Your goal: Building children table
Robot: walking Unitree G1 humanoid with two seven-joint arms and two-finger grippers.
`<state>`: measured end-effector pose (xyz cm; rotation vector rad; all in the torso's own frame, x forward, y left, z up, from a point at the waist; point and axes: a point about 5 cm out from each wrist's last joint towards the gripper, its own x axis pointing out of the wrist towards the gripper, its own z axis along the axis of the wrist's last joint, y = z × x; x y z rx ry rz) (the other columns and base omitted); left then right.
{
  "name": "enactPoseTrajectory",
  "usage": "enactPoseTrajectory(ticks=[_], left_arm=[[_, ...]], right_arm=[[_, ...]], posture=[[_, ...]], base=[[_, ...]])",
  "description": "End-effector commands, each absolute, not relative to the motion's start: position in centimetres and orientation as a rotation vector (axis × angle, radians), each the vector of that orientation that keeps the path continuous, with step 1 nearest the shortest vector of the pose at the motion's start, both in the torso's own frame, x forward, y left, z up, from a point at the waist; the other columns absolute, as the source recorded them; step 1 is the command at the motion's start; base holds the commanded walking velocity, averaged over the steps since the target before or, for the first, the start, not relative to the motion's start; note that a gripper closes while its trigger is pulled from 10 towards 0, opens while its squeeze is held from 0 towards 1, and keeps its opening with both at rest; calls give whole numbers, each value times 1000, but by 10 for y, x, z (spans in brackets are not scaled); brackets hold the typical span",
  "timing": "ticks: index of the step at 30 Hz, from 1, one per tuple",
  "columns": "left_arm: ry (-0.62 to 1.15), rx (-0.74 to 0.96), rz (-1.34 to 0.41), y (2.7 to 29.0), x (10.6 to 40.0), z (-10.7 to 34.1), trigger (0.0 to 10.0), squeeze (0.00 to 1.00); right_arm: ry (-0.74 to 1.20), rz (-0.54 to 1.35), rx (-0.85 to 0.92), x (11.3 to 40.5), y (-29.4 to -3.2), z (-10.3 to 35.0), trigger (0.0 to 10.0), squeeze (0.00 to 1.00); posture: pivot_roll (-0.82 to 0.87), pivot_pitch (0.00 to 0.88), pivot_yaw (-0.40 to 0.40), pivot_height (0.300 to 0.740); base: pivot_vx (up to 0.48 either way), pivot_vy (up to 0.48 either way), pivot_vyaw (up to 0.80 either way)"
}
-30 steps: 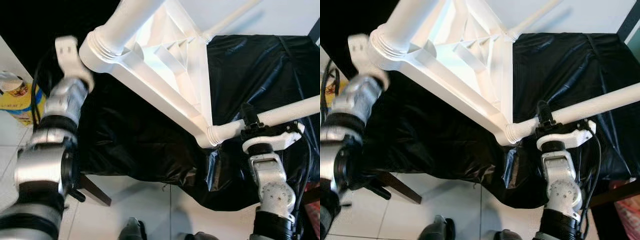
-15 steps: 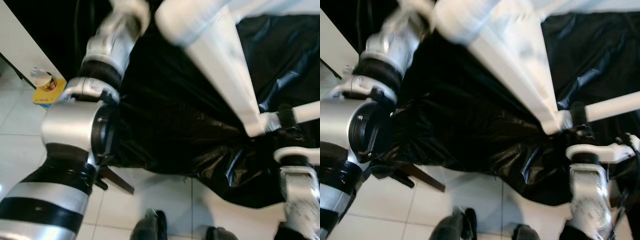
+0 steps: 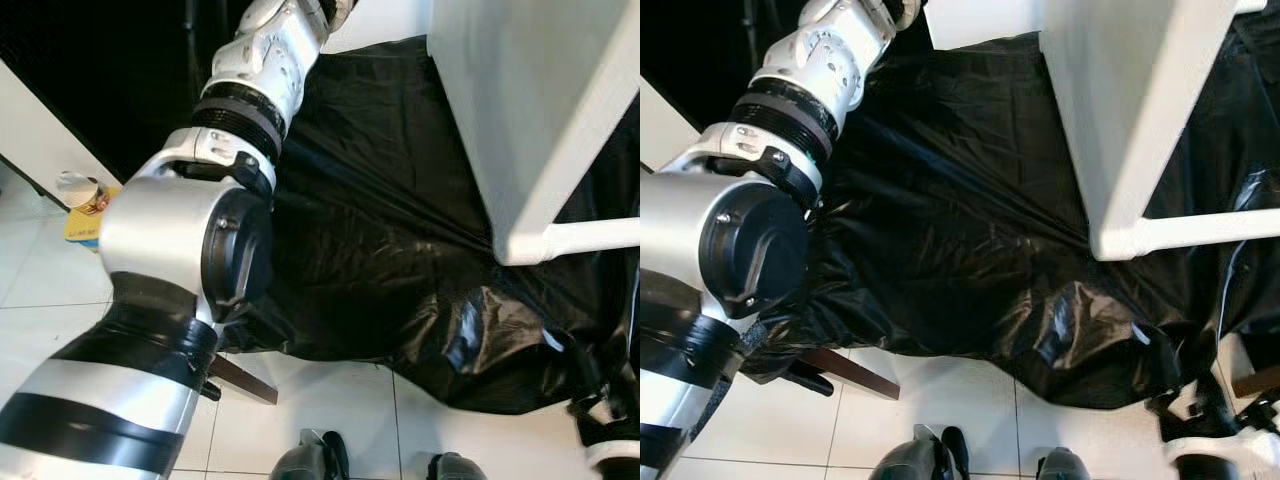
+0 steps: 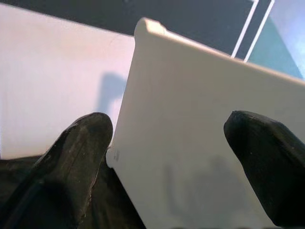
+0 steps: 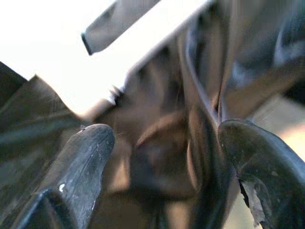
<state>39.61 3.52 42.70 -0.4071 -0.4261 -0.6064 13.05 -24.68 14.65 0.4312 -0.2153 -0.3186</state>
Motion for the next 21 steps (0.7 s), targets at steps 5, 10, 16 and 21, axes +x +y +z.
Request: enactPoseTrajectory(ticks=[5,10,16,21], left_arm=[[-416,-393,-628,31,397,422,10000,0],[-404,-365,-644,28,398,415,10000,0],[-378,-319,-648,26,401,399,10000,0],[-364,-253,-642,30,404,380,10000,0]], right_arm=[[-411,-244,314,166,-228,199,10000,0],[-458,-193,243,183,-219,211,10000,0],[-465,-130,161,201,-214,212,10000,0],[-430,-87,115,214,-214,208,10000,0]], posture=[[-174,126,171,740],[-154,116,158,740],[-115,98,118,740],[-86,88,85,740]], base=[[0,0,0],[0,0,0],[0,0,0],[0,0,0]])
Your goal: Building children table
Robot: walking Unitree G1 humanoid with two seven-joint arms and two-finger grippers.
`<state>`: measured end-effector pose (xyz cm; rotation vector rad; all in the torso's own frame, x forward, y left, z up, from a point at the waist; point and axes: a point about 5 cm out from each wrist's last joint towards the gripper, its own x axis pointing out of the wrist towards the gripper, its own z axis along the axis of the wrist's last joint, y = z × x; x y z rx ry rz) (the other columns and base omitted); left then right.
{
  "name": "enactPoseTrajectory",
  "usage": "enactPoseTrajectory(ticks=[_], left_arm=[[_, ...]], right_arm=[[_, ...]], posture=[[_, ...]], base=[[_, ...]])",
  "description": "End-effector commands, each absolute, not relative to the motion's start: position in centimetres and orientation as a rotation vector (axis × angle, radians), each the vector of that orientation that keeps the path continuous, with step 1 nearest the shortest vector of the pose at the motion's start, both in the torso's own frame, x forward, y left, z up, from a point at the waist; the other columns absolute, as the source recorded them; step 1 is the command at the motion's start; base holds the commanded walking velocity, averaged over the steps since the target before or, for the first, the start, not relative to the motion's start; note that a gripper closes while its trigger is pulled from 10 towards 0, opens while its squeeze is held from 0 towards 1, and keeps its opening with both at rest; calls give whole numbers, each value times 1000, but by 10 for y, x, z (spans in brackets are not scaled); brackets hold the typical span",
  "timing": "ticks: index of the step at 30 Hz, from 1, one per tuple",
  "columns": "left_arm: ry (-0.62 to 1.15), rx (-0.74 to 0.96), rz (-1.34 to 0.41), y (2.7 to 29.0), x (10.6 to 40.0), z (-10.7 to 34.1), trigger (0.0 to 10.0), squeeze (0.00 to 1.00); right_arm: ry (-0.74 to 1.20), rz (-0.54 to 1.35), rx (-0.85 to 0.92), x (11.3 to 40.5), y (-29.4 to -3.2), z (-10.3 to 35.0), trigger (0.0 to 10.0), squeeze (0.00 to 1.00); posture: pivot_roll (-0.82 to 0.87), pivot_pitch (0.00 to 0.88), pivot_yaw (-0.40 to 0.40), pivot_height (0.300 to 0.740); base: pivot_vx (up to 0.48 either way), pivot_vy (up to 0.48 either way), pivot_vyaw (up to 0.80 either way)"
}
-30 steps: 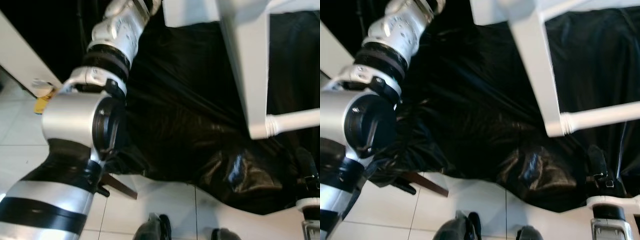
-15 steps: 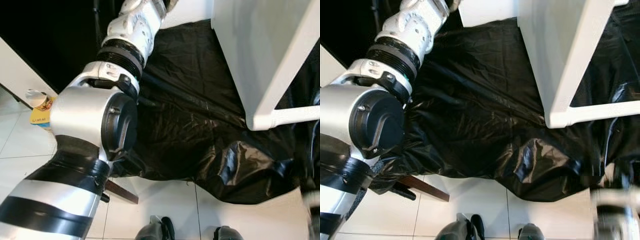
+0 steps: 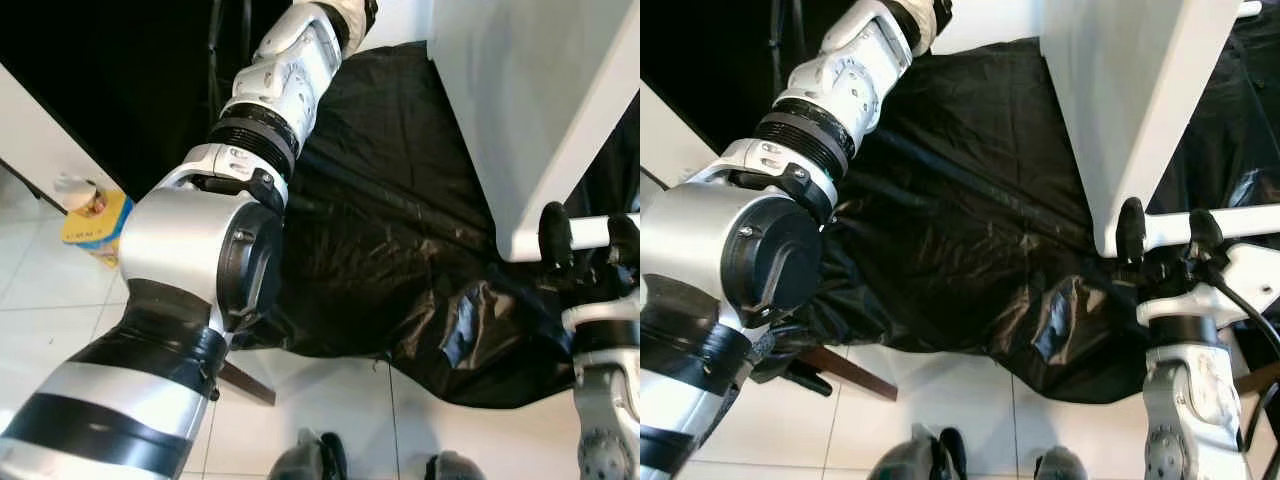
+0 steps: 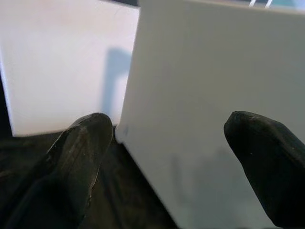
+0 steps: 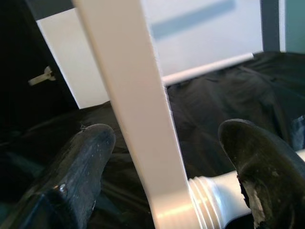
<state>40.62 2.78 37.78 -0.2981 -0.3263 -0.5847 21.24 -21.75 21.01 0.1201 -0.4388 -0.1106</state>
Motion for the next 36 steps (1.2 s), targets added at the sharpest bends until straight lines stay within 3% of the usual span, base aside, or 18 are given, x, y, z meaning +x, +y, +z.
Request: enactPoseTrajectory(ticks=[1,13,14,18,21,36], left_arm=[[-358,-227,-637,36,407,370,10000,0],[-365,-124,-636,69,408,330,10000,0],[-382,-73,-649,86,398,317,10000,0],[-390,-51,-656,92,392,313,10000,0],[-403,0,-685,108,373,302,10000,0],[-312,77,-704,131,331,279,10000,0]], right_arm=[[-417,-73,105,220,-214,207,10000,0],[-374,-66,52,246,-216,199,10000,0],[-365,-95,32,254,-219,194,10000,0],[-358,-108,29,256,-220,192,10000,0],[-334,-174,28,255,-227,184,10000,0],[-319,-262,5,272,-240,170,10000,0]], posture=[[-73,82,67,740],[-18,84,31,740],[4,92,25,740],[9,95,24,740],[27,110,33,740],[67,131,58,740]], base=[[0,0,0],[0,0,0],[0,0,0],[0,0,0],[0,0,0],[0,0,0]])
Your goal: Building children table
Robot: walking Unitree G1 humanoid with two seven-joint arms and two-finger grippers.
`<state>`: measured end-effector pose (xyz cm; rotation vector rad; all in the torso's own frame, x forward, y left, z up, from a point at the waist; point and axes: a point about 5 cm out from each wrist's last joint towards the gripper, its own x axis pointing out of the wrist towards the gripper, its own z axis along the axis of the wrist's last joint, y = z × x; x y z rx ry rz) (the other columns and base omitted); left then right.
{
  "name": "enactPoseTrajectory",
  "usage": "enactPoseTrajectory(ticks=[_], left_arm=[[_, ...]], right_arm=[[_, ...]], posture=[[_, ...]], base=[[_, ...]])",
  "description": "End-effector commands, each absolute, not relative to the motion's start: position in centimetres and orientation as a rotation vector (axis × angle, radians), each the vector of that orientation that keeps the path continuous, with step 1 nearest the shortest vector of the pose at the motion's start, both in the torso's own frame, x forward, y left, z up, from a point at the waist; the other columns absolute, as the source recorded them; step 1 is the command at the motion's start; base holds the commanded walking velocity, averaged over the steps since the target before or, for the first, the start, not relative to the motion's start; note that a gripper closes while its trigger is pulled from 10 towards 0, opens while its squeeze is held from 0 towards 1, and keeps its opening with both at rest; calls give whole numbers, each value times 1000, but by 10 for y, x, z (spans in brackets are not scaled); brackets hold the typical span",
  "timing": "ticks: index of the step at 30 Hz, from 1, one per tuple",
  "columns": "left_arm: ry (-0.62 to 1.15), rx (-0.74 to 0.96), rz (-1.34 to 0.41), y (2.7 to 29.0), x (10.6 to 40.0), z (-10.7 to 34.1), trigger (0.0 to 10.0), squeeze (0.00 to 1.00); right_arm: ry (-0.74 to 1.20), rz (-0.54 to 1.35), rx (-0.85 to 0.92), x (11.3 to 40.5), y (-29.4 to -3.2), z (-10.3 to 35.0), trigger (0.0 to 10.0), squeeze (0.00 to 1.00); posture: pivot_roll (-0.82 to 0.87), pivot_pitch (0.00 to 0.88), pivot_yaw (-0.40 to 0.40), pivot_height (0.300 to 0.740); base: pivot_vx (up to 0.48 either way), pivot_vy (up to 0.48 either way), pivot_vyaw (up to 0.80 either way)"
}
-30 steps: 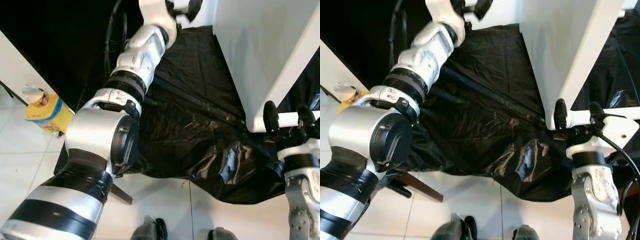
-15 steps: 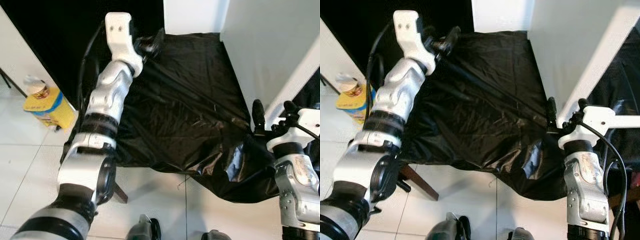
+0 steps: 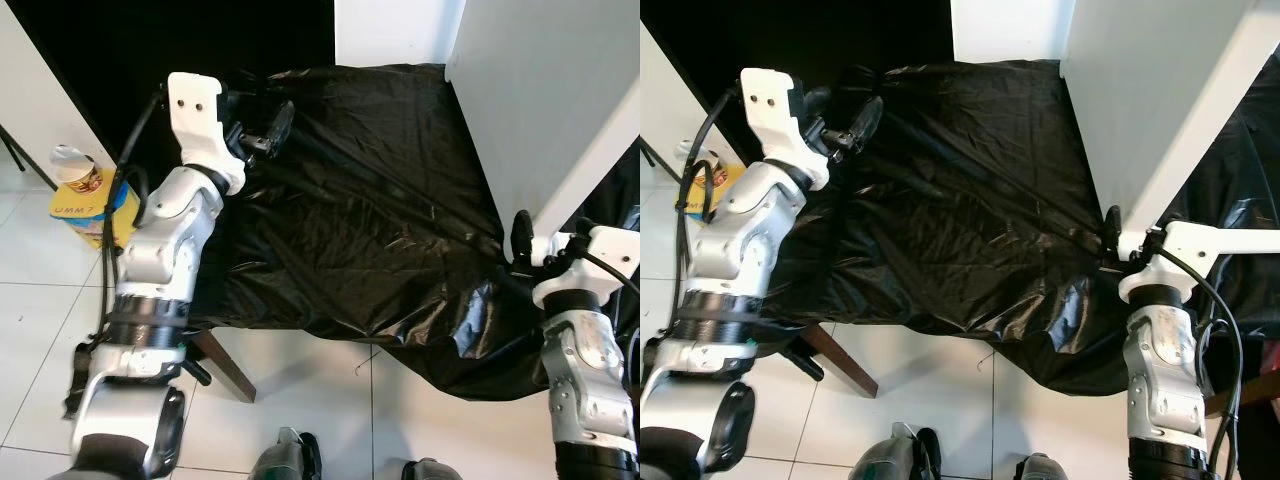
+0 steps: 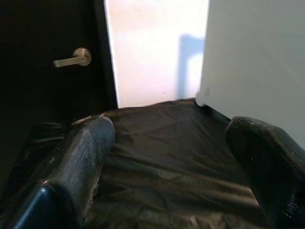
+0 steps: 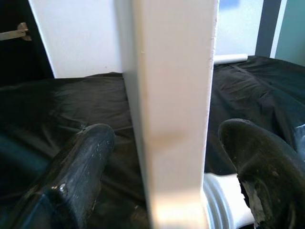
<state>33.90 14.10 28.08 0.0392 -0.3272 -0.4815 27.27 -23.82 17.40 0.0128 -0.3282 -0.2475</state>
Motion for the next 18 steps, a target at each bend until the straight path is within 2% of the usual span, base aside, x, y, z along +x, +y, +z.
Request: enactPoseTrajectory(ticks=[1,9,18], left_arm=[[-303,79,-706,132,328,278,10000,0],[-272,108,-759,129,310,267,10000,0],[-182,143,-765,108,290,224,10000,0]], right_arm=[[-317,-261,0,274,-241,169,10000,0],[-304,-237,-2,288,-243,167,10000,0],[-278,-203,-49,309,-243,165,10000,0]], posture=[[68,131,59,740],[73,134,60,740],[68,122,23,740]], base=[[0,0,0],[0,0,0],[0,0,0]])
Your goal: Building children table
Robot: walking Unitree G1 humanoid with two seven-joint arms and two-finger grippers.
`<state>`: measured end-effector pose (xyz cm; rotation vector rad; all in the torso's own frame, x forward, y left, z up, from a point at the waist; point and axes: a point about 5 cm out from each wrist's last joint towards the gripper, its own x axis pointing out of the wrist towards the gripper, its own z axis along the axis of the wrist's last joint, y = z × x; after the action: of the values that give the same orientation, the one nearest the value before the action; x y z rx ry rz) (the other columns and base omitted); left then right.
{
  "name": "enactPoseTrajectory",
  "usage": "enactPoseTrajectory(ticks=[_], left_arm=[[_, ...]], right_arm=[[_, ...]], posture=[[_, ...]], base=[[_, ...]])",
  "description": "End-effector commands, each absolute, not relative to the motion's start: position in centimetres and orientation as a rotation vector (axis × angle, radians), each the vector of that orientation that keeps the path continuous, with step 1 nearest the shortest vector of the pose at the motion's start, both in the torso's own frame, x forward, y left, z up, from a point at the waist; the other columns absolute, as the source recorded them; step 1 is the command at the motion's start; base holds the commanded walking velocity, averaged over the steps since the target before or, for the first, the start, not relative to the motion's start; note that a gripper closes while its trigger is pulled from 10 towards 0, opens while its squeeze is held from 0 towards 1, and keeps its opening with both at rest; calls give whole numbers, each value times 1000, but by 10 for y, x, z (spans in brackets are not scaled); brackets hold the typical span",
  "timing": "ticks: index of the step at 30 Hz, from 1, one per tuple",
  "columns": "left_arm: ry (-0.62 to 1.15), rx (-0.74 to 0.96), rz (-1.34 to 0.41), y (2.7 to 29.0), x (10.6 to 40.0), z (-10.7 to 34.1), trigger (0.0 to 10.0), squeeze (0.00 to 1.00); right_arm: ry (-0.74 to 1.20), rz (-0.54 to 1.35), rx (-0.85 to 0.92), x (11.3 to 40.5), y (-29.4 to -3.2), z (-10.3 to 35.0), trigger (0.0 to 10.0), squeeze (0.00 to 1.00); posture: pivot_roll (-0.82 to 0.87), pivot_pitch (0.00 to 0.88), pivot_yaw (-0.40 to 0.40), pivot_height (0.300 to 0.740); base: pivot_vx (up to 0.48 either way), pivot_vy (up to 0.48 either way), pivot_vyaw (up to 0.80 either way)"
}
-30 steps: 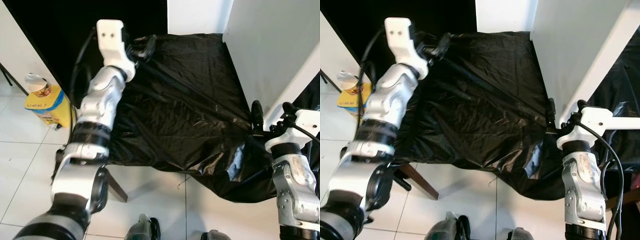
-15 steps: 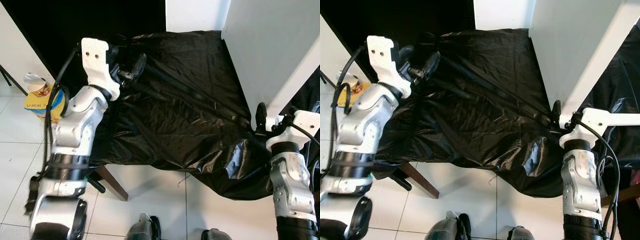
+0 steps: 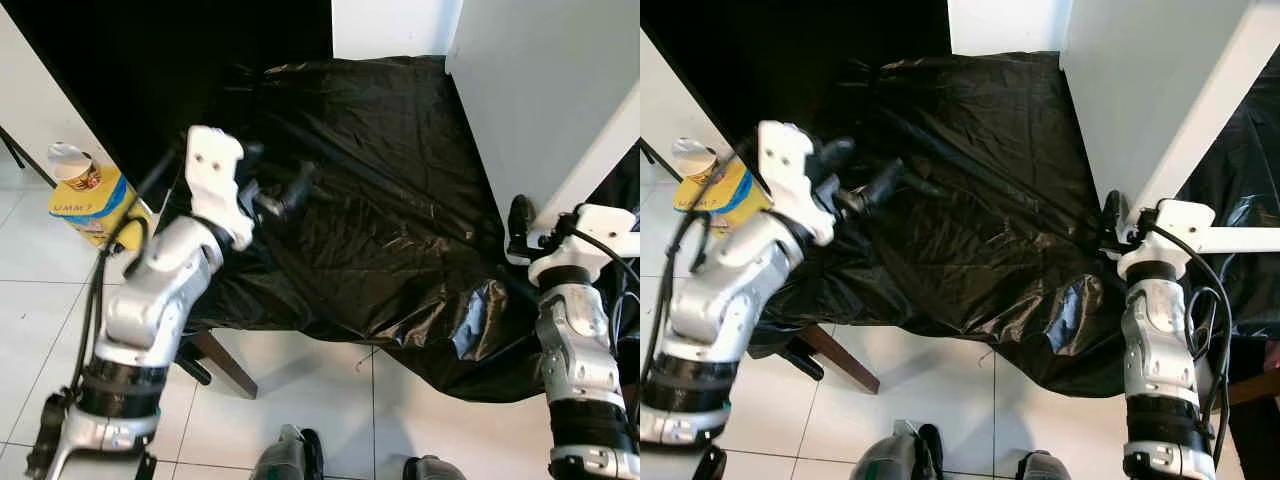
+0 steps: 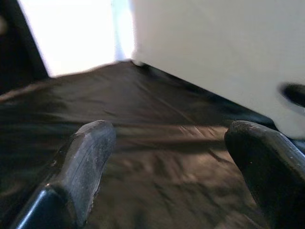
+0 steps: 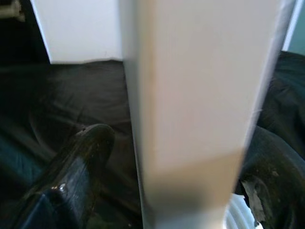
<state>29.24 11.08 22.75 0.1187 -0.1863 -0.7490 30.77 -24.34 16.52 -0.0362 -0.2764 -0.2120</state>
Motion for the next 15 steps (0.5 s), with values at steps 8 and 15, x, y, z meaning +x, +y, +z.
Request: enactPoseTrajectory(ticks=[8,15], left_arm=[[-124,134,-774,92,282,197,10000,0],[-107,127,-802,71,279,181,10000,0]], right_arm=[[-247,-174,-77,322,-242,162,10000,0],[-211,-150,-115,336,-242,157,10000,0]], posture=[[65,115,-11,740],[46,109,-34,740]], base=[[0,0,0],[0,0,0]])
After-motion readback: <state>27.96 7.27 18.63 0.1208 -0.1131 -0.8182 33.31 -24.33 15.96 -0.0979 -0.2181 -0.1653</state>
